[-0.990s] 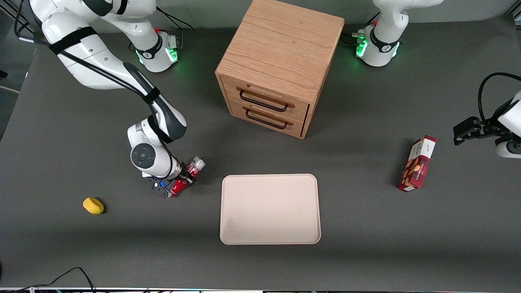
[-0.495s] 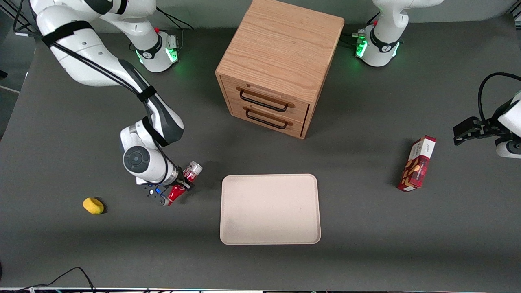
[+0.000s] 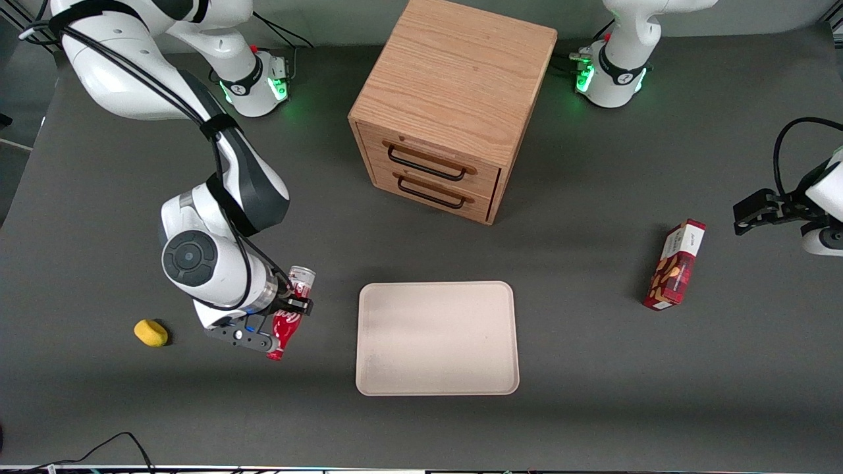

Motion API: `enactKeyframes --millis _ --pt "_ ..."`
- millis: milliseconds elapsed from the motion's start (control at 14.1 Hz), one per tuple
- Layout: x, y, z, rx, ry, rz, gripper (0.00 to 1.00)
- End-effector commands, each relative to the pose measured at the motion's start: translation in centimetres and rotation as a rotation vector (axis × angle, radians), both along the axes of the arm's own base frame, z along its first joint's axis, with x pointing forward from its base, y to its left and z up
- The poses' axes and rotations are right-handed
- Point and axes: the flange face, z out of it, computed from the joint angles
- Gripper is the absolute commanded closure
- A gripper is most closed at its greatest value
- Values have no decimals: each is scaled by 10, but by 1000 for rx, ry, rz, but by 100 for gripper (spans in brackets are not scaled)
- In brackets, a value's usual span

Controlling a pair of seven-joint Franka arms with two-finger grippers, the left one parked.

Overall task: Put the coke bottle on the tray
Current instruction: 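Lift the bottle and carry it over the cream tray, then lower the bottle onto the tray and open the right gripper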

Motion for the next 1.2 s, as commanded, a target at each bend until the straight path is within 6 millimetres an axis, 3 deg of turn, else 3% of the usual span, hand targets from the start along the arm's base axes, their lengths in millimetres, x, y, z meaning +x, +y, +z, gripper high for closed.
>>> enactKeyframes --millis 0,141,354,636,919,1061,1131 --pt "21 51 -2 63 -26 88 100" --pt "29 77 -16 97 -50 155 100" --pt "37 84 -43 166 -69 300 100" --pt "26 113 -116 149 -45 354 100" --pt "26 109 -165 156 -25 298 100" --pt "26 107 -174 149 -25 279 100" --pt "26 105 -176 146 -22 273 93"
